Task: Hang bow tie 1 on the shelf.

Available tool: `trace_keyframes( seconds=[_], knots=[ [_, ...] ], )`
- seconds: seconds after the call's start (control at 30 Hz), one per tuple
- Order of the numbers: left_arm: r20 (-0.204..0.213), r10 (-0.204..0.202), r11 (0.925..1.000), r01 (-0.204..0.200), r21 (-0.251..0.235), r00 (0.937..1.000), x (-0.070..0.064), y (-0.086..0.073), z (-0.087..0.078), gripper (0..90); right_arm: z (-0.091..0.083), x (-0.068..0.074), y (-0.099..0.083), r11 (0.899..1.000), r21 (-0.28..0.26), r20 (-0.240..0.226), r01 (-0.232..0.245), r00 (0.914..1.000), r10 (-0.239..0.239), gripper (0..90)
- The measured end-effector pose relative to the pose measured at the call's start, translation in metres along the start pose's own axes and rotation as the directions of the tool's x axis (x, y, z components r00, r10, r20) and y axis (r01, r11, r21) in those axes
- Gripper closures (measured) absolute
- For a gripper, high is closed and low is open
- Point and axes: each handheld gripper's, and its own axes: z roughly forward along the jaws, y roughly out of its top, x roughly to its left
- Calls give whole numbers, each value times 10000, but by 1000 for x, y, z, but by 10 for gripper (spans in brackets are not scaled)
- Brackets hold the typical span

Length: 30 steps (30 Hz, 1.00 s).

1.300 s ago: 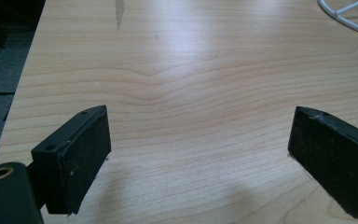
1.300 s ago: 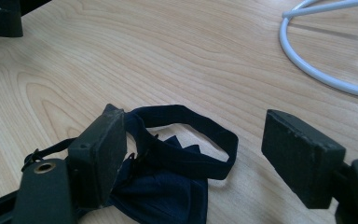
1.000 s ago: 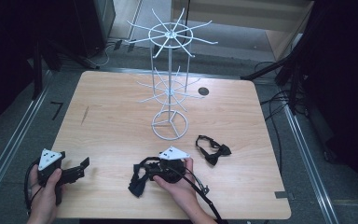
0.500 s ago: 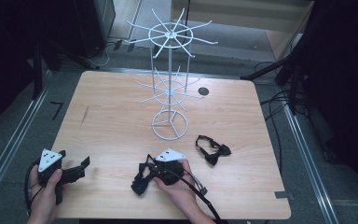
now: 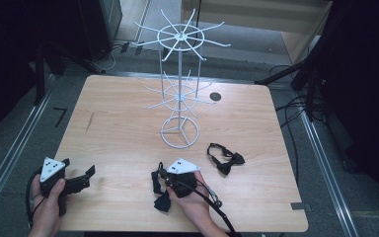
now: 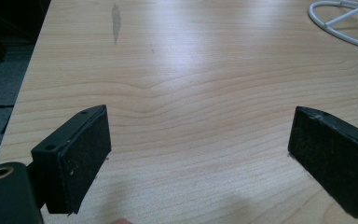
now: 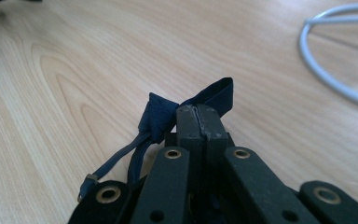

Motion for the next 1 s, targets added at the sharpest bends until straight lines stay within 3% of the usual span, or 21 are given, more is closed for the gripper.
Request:
trace_keyframes(
  seconds=[0.17, 0.57, 1.0],
  knots=[
    [-7, -3, 10000, 3, -4, 10000, 0, 0, 0, 63, -13, -3, 6, 9982, -595, 250, 103, 9996, -89, 900],
    [-19, 4, 10000, -4, 13, 10000, 0, 0, 0, 70, -37, -11, 18, 9892, -1453, 791, 212, 9968, -97, 900],
    [-31, 14, 10000, -14, 33, 10000, 0, 0, 0, 70, -57, -21, 28, 9791, -2021, 1202, 247, 9927, -3, 900]
  ],
)
